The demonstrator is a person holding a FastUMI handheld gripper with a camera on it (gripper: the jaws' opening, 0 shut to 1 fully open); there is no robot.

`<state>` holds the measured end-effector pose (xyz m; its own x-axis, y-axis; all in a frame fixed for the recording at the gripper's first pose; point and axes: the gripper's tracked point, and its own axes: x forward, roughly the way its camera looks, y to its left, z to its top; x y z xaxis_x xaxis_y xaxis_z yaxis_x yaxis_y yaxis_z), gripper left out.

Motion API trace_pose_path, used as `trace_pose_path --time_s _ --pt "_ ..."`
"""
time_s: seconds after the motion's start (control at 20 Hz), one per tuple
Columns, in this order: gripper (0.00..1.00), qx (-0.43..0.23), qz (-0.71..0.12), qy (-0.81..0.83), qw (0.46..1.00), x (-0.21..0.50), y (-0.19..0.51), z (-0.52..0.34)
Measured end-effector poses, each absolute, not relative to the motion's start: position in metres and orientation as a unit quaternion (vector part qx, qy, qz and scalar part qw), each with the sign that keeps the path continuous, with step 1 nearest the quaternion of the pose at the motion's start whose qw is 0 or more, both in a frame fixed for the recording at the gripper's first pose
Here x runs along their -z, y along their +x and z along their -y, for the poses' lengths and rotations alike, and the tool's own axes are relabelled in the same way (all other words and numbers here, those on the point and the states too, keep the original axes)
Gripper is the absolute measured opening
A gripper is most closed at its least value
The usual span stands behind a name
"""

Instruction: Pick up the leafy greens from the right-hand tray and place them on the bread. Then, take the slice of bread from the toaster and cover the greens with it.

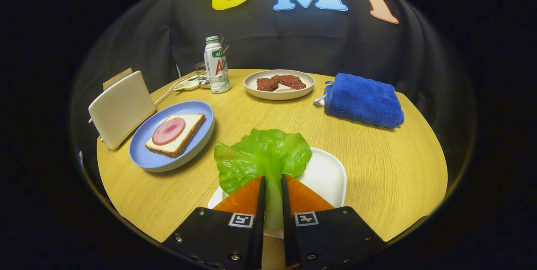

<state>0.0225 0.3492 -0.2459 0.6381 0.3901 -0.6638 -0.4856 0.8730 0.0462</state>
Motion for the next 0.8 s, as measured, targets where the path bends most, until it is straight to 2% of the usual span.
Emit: trace_pose_path --time_s 0.1,0.2,0.45,0.8 --pt "0.21 -0.25 -0.343 -0.053 0.904 0.242 0.02 -0.348" --pt "0.02 -0.249 -0.349 -0.017 0.903 0.243 0.019 -0.348" --pt "0.01 -0.249 -0.35 0.034 0.902 0.239 0.023 -0.349" --pt "0.01 -0.259 -0.293 0.028 0.92 0.184 0.029 -0.367"
